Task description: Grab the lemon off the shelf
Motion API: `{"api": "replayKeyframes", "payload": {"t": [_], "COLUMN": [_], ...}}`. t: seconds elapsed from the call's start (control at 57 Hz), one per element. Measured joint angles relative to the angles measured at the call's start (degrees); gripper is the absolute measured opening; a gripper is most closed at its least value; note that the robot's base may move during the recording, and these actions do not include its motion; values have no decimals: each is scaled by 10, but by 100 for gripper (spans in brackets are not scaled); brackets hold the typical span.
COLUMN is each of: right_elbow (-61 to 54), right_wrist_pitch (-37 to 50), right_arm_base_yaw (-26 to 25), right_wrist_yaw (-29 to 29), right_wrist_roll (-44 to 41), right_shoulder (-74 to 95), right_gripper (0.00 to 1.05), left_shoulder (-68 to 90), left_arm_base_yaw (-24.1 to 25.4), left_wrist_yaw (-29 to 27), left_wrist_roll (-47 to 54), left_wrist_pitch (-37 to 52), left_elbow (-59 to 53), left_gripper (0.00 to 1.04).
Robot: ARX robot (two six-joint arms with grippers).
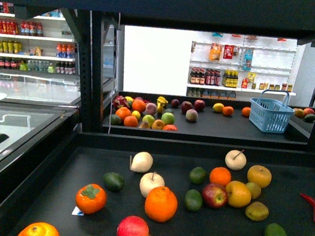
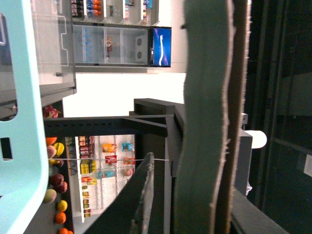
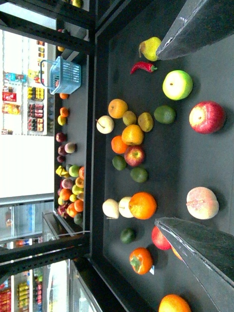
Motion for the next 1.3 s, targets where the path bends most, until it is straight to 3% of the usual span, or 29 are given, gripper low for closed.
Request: {"api": "replayKeyframes", "payload": {"t": [0.298,0.544,0.843,0.948,1.053,1.176,1.299], "right_elbow": [0,0,0,0,0,0,0], "right_wrist_pitch": [0,0,0,0,0,0,0], "right_arm_base_yaw": [0,0,0,0,0,0,0], "right_wrist_yaw": [0,0,0,0,0,0,0], "right_wrist_roll": [0,0,0,0,0,0,0], "right_shoulder": [0,0,0,0,0,0,0], "right_gripper": [97,97,97,97,97,97,97], "left_shoulder": [-40,-104,-169,-223,-293,-411,-565], "left_arm_base_yaw": [7,21,53,59,59,46,9], "left_wrist_yaw": [27,38,35,37,19,-26,-46], "left_wrist_roll": [28,59,112,155,226,391,569], "left_wrist_pitch": [-33,-91,-227,-317,-456,-642,-741], "left_elbow": [-16,-49,-75,-74,-59,-54,-87], "left_gripper": [98,97,97,97,97,97,97]}}
